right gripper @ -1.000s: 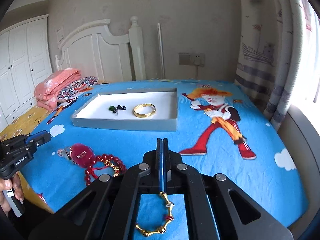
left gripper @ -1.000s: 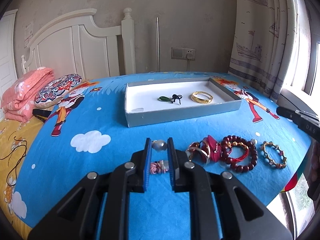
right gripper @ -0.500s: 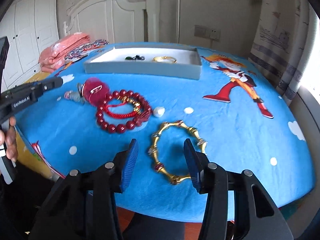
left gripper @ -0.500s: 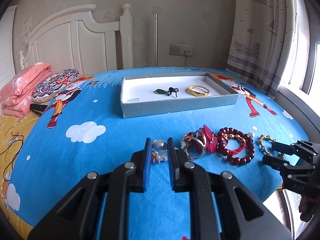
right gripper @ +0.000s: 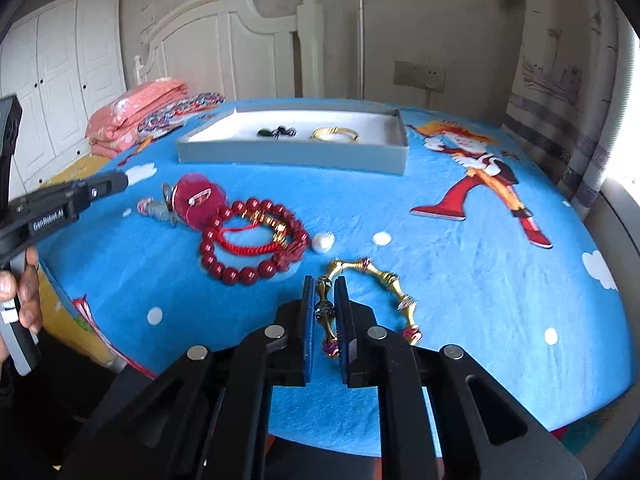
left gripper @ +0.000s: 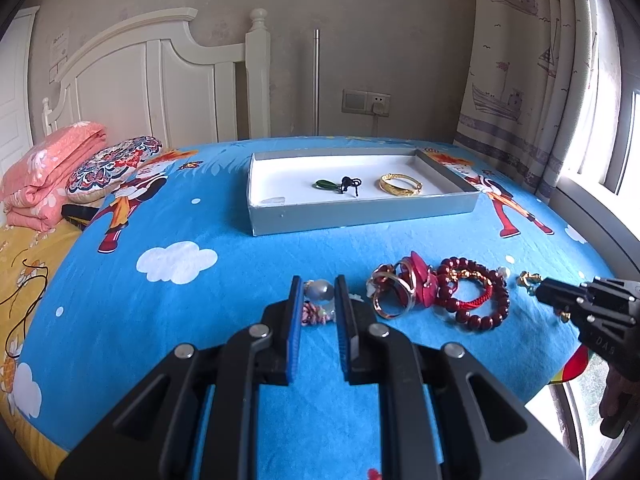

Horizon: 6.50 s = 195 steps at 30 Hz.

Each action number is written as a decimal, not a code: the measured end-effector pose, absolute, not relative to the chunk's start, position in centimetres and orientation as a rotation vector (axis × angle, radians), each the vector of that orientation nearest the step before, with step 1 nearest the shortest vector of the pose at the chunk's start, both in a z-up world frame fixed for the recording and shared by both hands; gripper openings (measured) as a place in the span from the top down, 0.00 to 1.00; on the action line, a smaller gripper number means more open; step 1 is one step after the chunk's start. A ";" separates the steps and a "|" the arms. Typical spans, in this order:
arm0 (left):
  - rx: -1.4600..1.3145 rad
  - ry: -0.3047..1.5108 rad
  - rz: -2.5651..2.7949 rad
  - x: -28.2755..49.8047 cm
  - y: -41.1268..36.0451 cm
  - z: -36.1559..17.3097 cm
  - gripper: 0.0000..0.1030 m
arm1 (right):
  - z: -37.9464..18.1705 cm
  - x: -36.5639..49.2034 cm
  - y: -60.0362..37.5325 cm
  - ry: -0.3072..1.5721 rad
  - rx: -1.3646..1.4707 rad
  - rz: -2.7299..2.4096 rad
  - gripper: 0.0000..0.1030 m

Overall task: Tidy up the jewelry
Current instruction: 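Grasp the gold bamboo-link bracelet with the right gripper while the left gripper holds the pearl, then carry the bracelet and pearl over the white tray with both grippers, then lower bracelet and pearl into the tray and open both grippers, then move both open grippers back toward the remaining red bracelets, then grasp the glass gourd charm with pink top with the left gripper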

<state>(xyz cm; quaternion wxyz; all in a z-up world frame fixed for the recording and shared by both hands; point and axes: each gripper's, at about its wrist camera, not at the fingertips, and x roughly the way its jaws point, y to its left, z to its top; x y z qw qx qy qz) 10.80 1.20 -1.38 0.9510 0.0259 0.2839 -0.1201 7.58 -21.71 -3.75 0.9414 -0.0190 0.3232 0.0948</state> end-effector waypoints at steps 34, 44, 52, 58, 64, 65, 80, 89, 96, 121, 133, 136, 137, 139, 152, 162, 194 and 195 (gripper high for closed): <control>0.084 0.476 -0.268 14.7 -0.9 5.2 0.85 | 6.0 12.8 -21.8 0.461 0.009 0.197 0.89; 0.069 0.511 -0.263 17.4 -1.6 5.6 0.85 | 7.0 15.1 -21.7 0.454 0.016 0.189 0.89; 0.049 0.536 -0.214 18.9 -1.6 5.2 0.85 | 6.4 16.5 -21.2 0.465 0.010 0.163 0.89; 0.045 0.537 -0.208 19.1 -1.5 5.0 0.85 | 5.5 16.8 -21.1 0.485 0.010 0.159 0.89; 0.047 0.535 -0.203 19.6 -1.8 5.3 0.85 | 5.3 17.4 -21.2 0.492 0.009 0.152 0.89; 0.048 0.534 -0.202 19.8 -1.9 5.4 0.85 | 5.3 17.5 -21.2 0.492 0.009 0.150 0.89; 0.057 0.549 -0.170 23.3 -2.5 5.8 0.85 | 6.0 20.9 -20.4 0.498 0.012 0.133 0.89; 0.062 0.589 -0.144 27.5 -2.5 5.1 0.85 | 5.9 25.0 -20.3 0.524 0.023 0.114 0.89; 0.053 0.675 -0.150 31.3 -2.7 2.8 0.85 | 3.7 29.0 -20.5 0.601 0.042 0.101 0.88; 0.027 0.720 -0.164 32.2 -2.3 1.0 0.25 | 0.9 29.6 -21.1 0.649 0.072 0.055 0.18; -0.091 0.610 -0.121 22.1 2.9 2.3 0.07 | 1.0 19.7 -24.0 0.533 0.119 -0.041 0.18; -0.076 0.606 -0.075 18.8 4.3 1.3 0.07 | -0.2 16.6 -24.5 0.548 0.128 -0.013 0.18; -0.073 0.607 -0.068 18.0 4.7 1.0 0.07 | -0.7 15.5 -24.5 0.549 0.133 -0.009 0.18; -0.072 0.607 -0.071 15.8 5.2 0.1 0.07 | -1.6 13.6 -24.2 0.558 0.127 -0.003 0.18; 0.046 0.657 -0.236 10.9 3.6 -4.1 0.41 | -5.7 7.9 -21.5 0.632 0.084 0.079 0.18; 0.068 0.715 -0.323 13.2 1.9 -4.6 0.59 | -5.4 8.3 -20.7 0.648 0.095 0.125 0.18; -0.058 0.748 -0.124 13.5 5.6 -4.2 0.42 | -4.9 8.2 -20.3 0.631 0.063 0.109 0.18; -0.068 0.747 -0.123 13.6 5.4 -4.1 0.42 | -4.9 8.2 -20.4 0.631 0.064 0.107 0.18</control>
